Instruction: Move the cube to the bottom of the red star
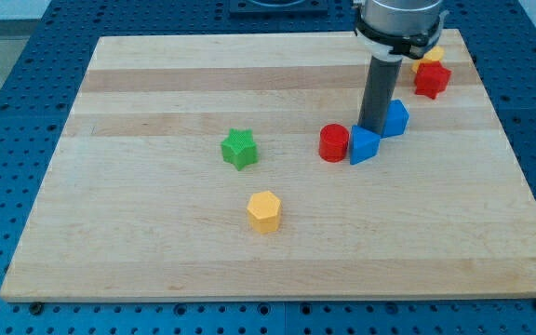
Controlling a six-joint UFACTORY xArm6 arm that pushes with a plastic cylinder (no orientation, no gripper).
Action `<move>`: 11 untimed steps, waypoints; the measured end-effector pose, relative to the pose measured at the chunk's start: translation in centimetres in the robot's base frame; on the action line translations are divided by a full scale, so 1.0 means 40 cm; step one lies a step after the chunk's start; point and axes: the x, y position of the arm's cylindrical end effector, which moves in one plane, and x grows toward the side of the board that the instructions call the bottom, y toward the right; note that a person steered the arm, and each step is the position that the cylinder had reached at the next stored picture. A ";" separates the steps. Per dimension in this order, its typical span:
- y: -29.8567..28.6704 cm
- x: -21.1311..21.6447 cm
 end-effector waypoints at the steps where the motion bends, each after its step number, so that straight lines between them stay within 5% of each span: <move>1: 0.012 -0.028; 11: 0.160 -0.109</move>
